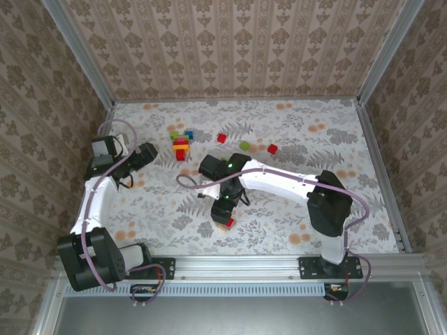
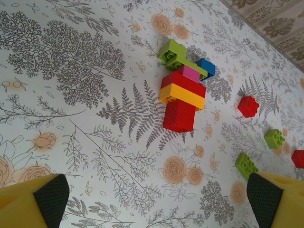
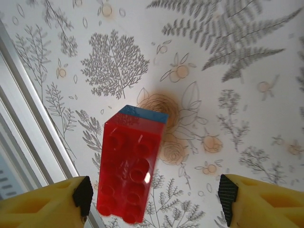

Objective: Assemble a carrot with lego

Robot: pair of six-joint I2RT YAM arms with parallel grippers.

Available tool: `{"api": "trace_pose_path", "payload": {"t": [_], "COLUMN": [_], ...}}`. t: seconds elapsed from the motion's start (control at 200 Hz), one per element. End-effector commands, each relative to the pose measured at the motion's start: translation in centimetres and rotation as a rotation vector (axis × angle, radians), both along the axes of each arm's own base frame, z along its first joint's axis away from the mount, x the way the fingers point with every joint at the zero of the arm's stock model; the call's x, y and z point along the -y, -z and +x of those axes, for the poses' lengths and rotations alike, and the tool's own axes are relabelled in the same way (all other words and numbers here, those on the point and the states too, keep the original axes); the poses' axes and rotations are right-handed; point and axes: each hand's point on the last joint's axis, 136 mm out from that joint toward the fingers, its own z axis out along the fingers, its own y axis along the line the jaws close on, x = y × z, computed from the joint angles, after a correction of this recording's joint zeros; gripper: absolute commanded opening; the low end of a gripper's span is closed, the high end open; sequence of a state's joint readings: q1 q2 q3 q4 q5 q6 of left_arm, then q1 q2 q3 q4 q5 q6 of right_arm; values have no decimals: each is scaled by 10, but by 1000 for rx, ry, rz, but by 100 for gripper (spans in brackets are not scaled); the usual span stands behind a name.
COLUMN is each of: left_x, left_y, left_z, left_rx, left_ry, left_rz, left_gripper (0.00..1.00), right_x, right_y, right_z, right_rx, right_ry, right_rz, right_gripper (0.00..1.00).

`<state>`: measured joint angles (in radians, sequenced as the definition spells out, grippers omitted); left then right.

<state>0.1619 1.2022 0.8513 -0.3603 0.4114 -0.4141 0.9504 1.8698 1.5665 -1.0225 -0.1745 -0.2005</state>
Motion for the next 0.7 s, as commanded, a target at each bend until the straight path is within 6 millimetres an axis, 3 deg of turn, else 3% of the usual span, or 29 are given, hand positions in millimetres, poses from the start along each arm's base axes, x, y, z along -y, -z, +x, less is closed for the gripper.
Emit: {"api": "trace_pose_path", "payload": {"t": [0.0,0.155,0.515,0.695], "left_x": [5,5,4,4], "left_y": [-9,-10,-11,-9], "left_z": [4,4,4,4], "left_rx": [24,27,30,24], "left_ry": [31,33,28,28], "left_rz": [3,3,7,6], "left_gripper": [100,100,100,100], "right_x": [-5,5,49,76], "right_y": [-39,-59,-6,14], "right_z": [19,81,253,308], "right_rx": [47,113,272,300], "right_ry": [67,225,437,583], "right_rz": [113,150,-40,6], "right_gripper": [74,75,74,73]}}
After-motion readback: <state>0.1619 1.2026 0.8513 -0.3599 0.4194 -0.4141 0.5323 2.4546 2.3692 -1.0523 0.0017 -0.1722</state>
